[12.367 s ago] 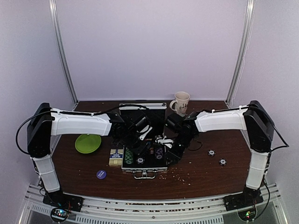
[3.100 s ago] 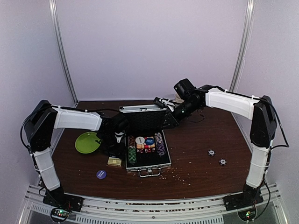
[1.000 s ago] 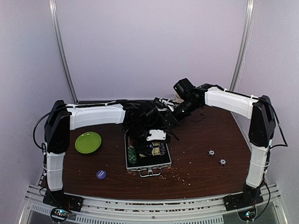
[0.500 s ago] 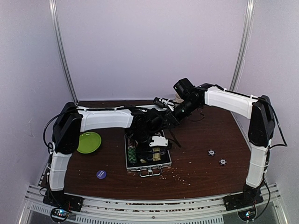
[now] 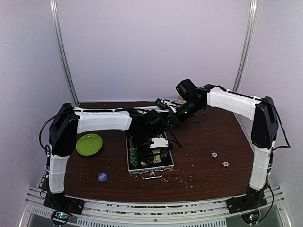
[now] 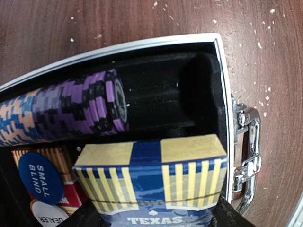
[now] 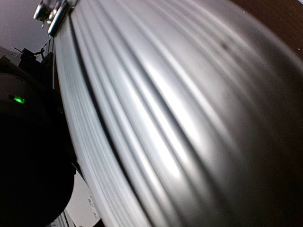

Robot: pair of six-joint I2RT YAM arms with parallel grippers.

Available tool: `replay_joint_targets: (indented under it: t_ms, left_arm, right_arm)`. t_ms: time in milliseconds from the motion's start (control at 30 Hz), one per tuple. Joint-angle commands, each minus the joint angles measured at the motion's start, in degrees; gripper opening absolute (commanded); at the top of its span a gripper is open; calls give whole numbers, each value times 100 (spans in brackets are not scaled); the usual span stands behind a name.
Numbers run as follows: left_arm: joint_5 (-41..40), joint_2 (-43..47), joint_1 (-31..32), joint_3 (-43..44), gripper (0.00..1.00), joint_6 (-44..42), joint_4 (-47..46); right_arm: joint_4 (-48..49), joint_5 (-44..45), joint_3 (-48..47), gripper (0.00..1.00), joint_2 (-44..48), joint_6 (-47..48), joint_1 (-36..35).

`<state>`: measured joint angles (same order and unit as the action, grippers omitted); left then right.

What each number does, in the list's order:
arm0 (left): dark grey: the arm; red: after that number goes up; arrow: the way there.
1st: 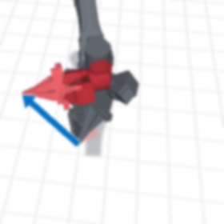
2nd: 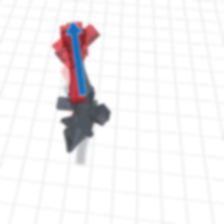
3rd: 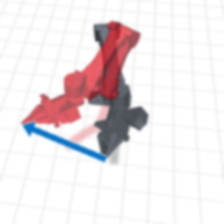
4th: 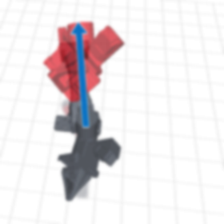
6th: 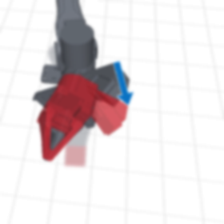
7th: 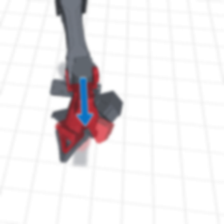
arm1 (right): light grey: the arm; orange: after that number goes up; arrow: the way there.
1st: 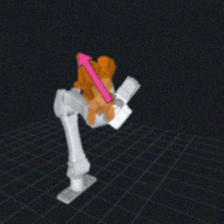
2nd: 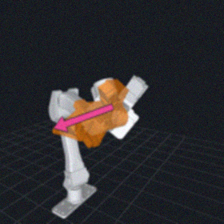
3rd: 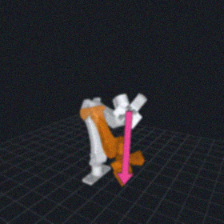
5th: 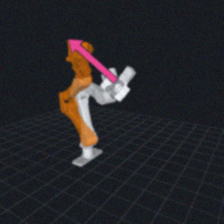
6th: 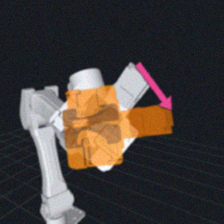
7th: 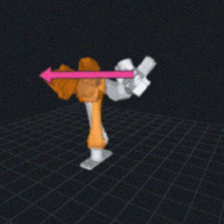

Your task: Pack up texas hold em set

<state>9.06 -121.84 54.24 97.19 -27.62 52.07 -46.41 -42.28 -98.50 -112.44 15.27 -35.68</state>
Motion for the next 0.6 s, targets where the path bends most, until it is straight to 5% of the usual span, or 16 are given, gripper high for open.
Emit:
replay_joint_targets:
  t_ms: [0, 567]
  left_arm:
    - [-112, 291, 34, -22, 51, 209, -158]
    - [-58, -330, 67, 504, 55, 286, 374]
  right_arm:
    - [-421, 146, 112, 38, -463, 2, -79]
    - [-478, 142, 68, 38, -532, 29, -79]
